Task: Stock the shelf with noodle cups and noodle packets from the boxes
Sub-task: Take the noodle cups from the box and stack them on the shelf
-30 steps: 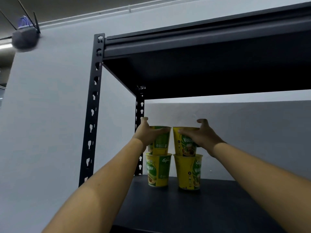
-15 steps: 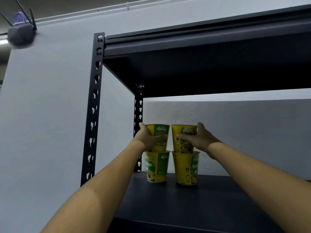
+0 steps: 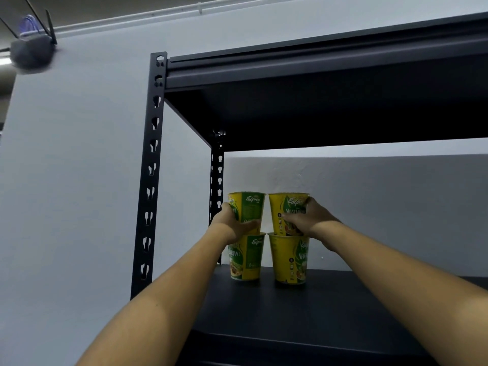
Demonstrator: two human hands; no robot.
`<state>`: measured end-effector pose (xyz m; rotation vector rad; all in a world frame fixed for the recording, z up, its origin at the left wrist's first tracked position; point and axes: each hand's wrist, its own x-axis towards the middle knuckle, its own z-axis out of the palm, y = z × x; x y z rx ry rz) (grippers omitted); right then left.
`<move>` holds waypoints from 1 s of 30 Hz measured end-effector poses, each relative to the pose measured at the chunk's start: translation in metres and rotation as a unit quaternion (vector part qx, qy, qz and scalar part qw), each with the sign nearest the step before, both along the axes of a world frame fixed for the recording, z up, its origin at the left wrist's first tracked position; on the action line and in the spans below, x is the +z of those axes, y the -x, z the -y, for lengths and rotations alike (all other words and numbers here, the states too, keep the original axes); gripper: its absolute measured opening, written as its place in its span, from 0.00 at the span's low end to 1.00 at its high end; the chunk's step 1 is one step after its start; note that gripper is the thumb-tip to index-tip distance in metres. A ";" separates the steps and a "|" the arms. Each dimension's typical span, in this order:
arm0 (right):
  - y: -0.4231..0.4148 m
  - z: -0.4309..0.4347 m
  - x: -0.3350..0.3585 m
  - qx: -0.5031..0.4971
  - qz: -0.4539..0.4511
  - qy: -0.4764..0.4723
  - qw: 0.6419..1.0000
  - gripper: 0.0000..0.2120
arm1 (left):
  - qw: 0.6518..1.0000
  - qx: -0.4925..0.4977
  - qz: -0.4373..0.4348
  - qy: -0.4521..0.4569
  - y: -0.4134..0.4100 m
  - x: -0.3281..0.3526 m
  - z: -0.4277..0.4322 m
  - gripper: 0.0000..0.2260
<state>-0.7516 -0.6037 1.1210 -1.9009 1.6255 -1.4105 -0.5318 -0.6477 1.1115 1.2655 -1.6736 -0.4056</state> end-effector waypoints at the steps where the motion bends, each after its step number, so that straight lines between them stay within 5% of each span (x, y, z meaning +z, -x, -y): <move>1: 0.000 0.000 0.000 -0.001 -0.002 -0.001 1.000 0.34 | 1.000 0.003 0.001 -0.004 0.000 -0.001 0.001 0.32; 6: -0.001 -0.005 -0.003 -0.017 -0.029 -0.022 0.999 0.32 | 1.000 0.005 0.005 -0.005 -0.003 -0.007 0.006 0.31; 11: 0.006 -0.030 -0.014 -0.042 -0.103 -0.045 0.993 0.39 | 0.999 -0.017 0.024 -0.043 -0.003 -0.014 -0.017 0.18; 14: 0.016 -0.053 -0.022 -0.065 -0.165 -0.042 0.983 0.40 | 0.990 0.071 0.118 0.015 -0.004 -0.025 -0.058 0.22; 17: 0.028 -0.081 -0.035 -0.044 -0.237 -0.025 0.970 0.36 | 0.980 0.088 0.172 0.043 -0.004 -0.039 -0.086 0.15; 26: 0.045 -0.165 -0.074 0.017 -0.366 -0.125 0.922 0.29 | 0.956 -0.001 0.294 0.012 0.021 -0.083 -0.162 0.29; 30: 0.051 -0.186 -0.087 0.016 -0.404 -0.157 0.901 0.31 | 0.937 -0.022 0.349 0.015 0.038 -0.091 -0.186 0.27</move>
